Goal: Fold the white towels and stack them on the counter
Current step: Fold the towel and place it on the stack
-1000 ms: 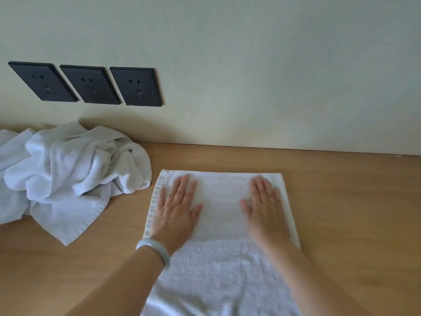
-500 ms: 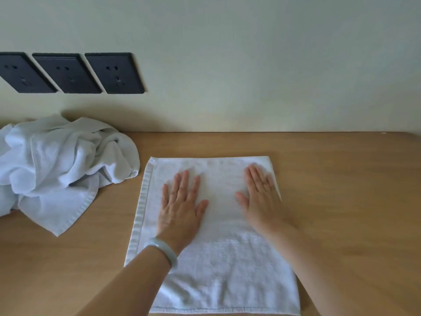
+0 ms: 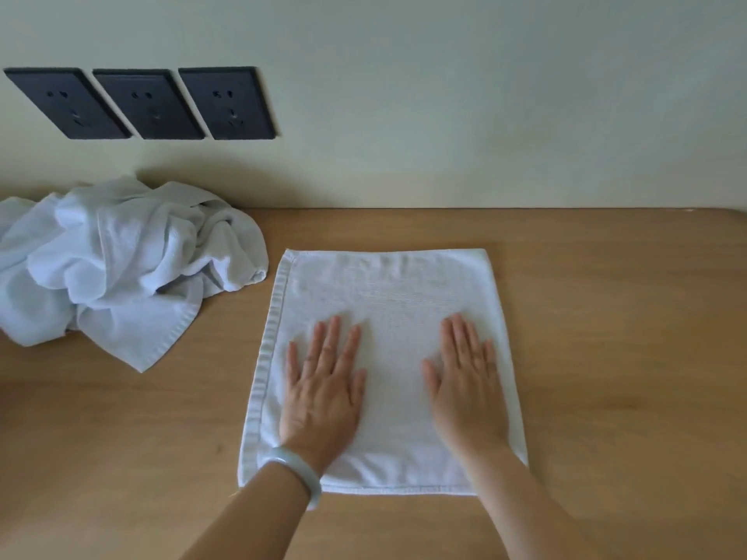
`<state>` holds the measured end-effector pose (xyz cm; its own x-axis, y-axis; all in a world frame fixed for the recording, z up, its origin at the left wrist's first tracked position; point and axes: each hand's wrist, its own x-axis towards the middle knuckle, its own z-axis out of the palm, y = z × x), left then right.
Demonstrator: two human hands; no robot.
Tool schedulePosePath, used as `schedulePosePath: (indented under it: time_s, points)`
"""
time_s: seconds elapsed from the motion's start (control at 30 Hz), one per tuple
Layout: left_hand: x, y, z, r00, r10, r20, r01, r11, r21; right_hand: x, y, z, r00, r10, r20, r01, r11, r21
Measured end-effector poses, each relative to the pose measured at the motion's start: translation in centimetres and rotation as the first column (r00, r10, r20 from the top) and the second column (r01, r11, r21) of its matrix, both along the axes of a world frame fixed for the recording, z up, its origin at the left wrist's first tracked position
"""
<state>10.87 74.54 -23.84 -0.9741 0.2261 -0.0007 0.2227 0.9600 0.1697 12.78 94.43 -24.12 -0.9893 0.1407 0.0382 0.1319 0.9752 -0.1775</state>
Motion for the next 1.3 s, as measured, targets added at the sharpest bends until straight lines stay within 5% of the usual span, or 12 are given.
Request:
schedulePosePath:
  time_s: [0.2, 0.27, 0.37, 0.47, 0.7, 0.83, 1.07, 1.3]
  points:
    - [1.0, -5.2, 0.4, 0.982, 0.184, 0.037, -0.185, 0.983, 0.01, 2.9, 5.6, 0.6, 0.968, -0.219, 0.119, 0.211, 0.974, 0.077]
    - [2.0, -4.6, 1.1, 0.983, 0.182, 0.014, -0.182, 0.983, 0.011, 2.7, 4.0, 1.4, 0.967, -0.251, 0.051, 0.248, 0.967, 0.063]
    - [4.5, -1.5, 1.4, 0.998, -0.07, -0.01, 0.07, 0.997, 0.019, 2.3, -2.0, 2.0, 0.993, -0.084, -0.084, 0.082, 0.996, -0.03]
    - [6.5, -1.4, 0.7, 0.982, -0.188, 0.017, 0.187, 0.982, 0.027, 3.8, -5.9, 1.0, 0.991, 0.129, -0.042, -0.13, 0.991, -0.017]
    - [7.7, -9.8, 1.6, 0.996, 0.018, 0.089, -0.017, 1.0, -0.011, 6.8, -0.1, -0.1, 0.995, -0.079, 0.063, 0.076, 0.996, 0.043]
    - [8.3, -11.1, 3.0, 0.954, 0.269, 0.135, -0.281, 0.956, 0.081, 6.8, -1.2, 0.7, 0.991, -0.133, 0.021, 0.132, 0.991, 0.036]
    - [8.0, -8.6, 6.5, 0.812, 0.395, 0.43, -0.521, 0.822, 0.229, 6.6, -14.3, 1.7, 0.936, 0.35, -0.036, -0.351, 0.935, -0.048]
    - [6.5, -9.3, 6.6, 0.717, 0.396, 0.573, -0.603, 0.765, 0.226, 9.5, -11.4, -0.1, 0.996, 0.075, 0.055, -0.077, 0.996, 0.036]
